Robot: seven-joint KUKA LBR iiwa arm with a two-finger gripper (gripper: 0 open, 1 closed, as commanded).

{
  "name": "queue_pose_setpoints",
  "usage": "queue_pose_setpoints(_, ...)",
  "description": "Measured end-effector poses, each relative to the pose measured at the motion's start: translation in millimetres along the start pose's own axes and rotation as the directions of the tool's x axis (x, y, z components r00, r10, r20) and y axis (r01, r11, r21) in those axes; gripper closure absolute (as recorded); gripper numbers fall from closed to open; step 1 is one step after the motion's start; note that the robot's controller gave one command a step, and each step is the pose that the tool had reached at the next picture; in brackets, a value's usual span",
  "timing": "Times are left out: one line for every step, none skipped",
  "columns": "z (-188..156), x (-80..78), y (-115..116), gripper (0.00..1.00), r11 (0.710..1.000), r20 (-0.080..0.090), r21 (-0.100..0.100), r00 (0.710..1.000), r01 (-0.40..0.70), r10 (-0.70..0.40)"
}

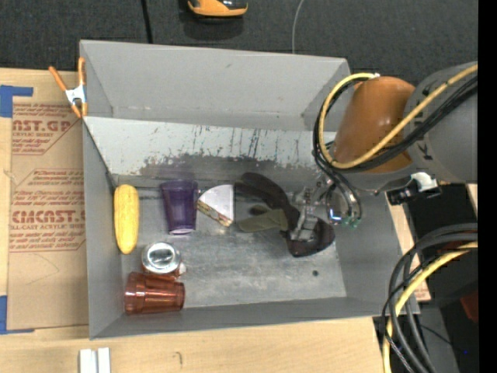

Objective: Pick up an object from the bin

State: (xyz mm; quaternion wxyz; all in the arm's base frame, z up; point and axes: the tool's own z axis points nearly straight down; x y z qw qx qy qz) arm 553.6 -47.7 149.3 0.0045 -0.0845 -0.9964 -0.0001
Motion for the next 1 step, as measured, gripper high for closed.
queue_pose_setpoints(-61.2,-8.7,0.3,1.00,1.000,0.007,-0.001,1.000,-0.010,0.010)
